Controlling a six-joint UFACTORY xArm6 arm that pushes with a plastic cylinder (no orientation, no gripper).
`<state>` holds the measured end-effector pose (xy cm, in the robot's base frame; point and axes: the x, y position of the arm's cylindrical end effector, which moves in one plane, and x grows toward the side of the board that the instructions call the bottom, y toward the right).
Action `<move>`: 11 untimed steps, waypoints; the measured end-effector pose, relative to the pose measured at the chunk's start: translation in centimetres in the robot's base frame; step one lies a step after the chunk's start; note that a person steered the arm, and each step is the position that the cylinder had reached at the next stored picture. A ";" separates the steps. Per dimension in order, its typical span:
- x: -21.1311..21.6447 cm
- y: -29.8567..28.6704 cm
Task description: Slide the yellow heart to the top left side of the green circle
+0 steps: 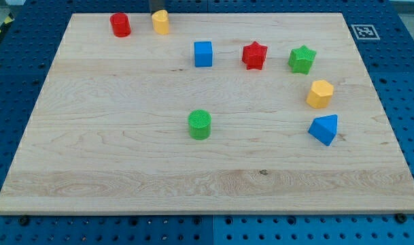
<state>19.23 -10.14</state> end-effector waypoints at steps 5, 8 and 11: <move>12.0 1.1; 21.1 -0.3; 23.6 -1.1</move>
<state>42.79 -11.21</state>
